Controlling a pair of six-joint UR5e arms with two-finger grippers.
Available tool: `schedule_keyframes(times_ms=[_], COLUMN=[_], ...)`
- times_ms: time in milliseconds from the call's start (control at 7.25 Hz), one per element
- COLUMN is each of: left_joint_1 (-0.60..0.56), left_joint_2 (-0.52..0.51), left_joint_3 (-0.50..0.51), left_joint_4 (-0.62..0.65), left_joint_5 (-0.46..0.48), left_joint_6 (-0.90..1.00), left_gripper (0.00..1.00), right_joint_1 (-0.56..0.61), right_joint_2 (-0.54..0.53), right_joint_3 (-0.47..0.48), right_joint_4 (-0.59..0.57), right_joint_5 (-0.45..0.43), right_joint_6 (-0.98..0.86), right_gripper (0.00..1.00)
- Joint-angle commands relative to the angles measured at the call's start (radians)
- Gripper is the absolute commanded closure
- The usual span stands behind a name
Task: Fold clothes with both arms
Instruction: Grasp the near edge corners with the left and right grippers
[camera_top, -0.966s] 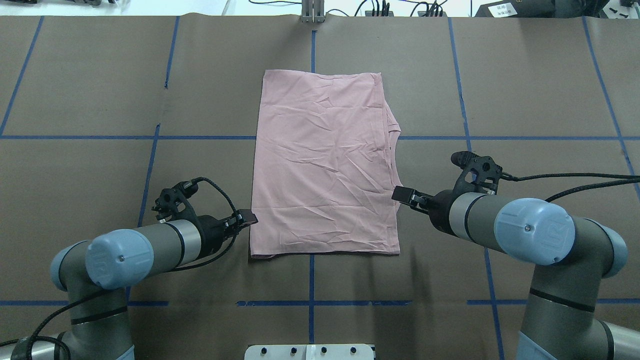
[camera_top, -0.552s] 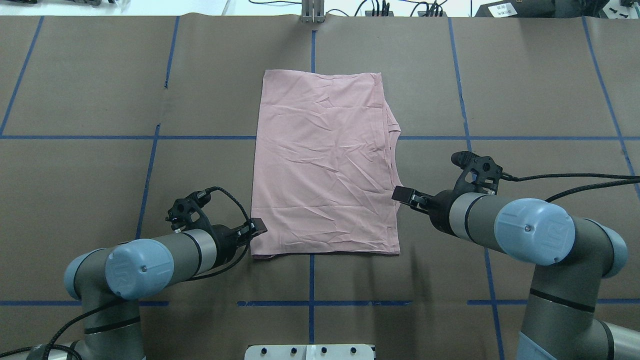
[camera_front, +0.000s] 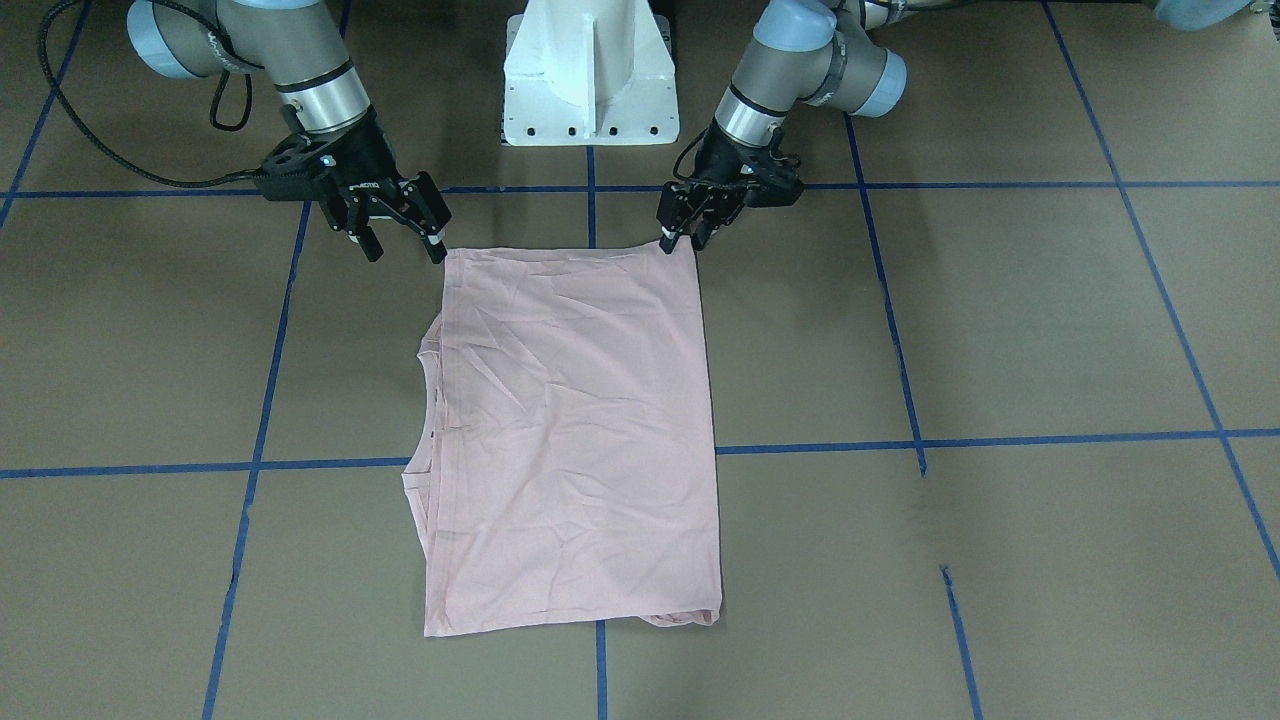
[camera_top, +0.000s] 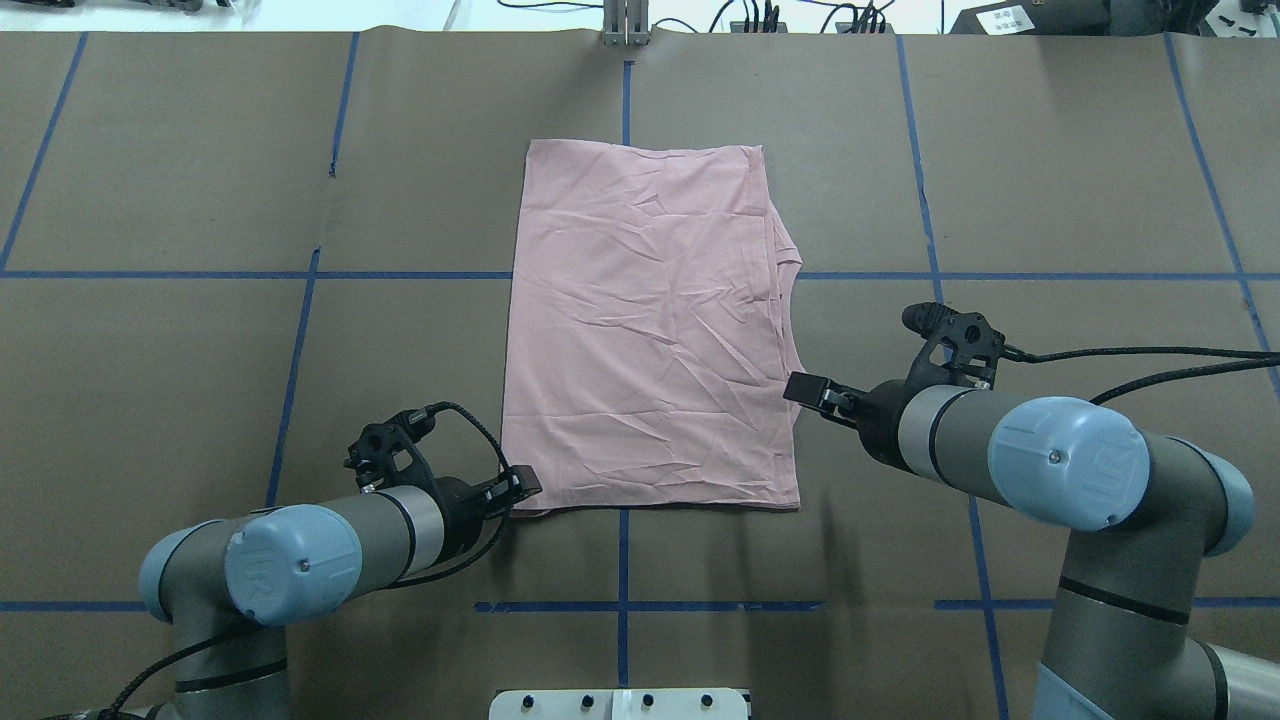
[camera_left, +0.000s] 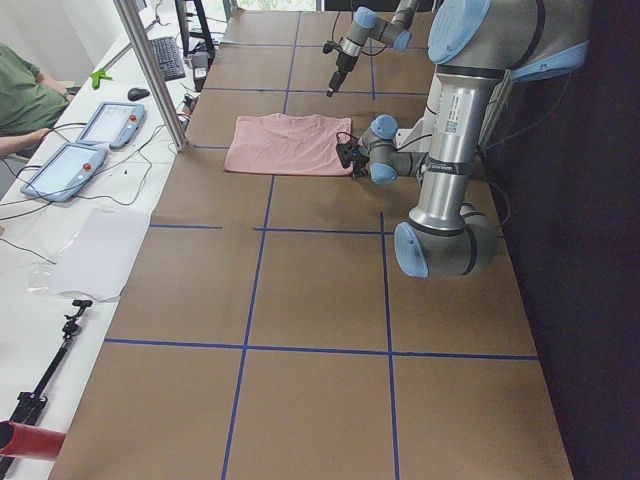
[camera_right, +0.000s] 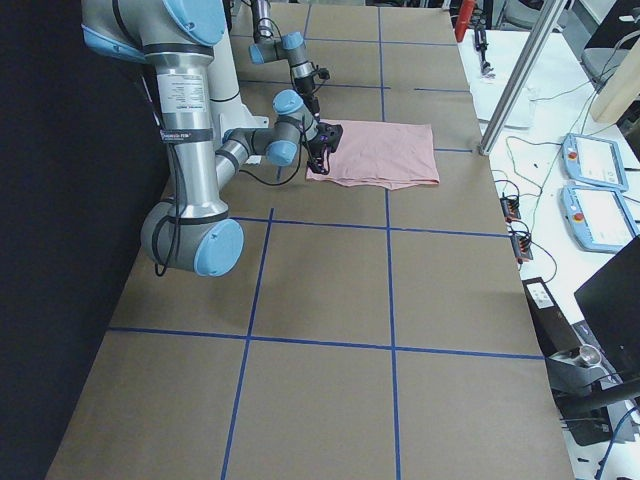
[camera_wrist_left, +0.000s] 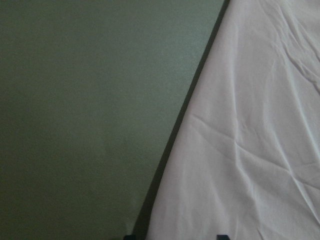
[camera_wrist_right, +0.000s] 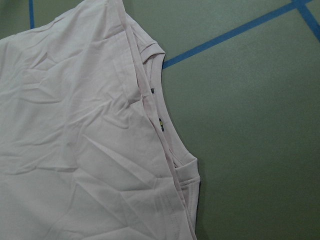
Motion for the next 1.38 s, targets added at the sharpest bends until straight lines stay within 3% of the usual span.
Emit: schedule_keyframes(times_ms=[0, 414, 552, 690, 1103, 1241], left_joint_1=[0.002, 0.002, 0.002, 0.002, 0.002, 0.002], left_joint_2=[-0.001, 0.006, 0.0, -0.006, -0.006, -0.006], left_joint_3=[0.0, -0.009, -0.014, -0.016, -0.025, -0.025], left_joint_4=[0.003, 0.005, 0.011, 0.022, 0.022, 0.022], left_joint_5=[-0.001, -0.002, -0.003, -0.002, -0.002, -0.002], left_joint_6=[0.001, 0.009, 0.009, 0.009, 0.009, 0.009], left_gripper=[0.98, 1.0, 1.0, 1.0, 1.0, 1.0], right_joint_1=[0.0, -0.002, -0.039, -0.085, -0.176, -0.181], right_joint_2=[0.0, 0.002, 0.012, 0.037, 0.289, 0.32], right_joint_3=[0.001, 0.001, 0.001, -0.004, -0.085, -0.119], right_joint_4=[0.0, 0.0, -0.017, -0.07, -0.43, -0.464], right_joint_5=[0.0, -0.001, -0.046, -0.09, -0.144, -0.143], right_joint_6=[0.0, 0.0, 0.052, 0.18, 0.461, 0.472], right_gripper=[0.0, 0.0, 0.05, 0.15, 0.29, 0.29])
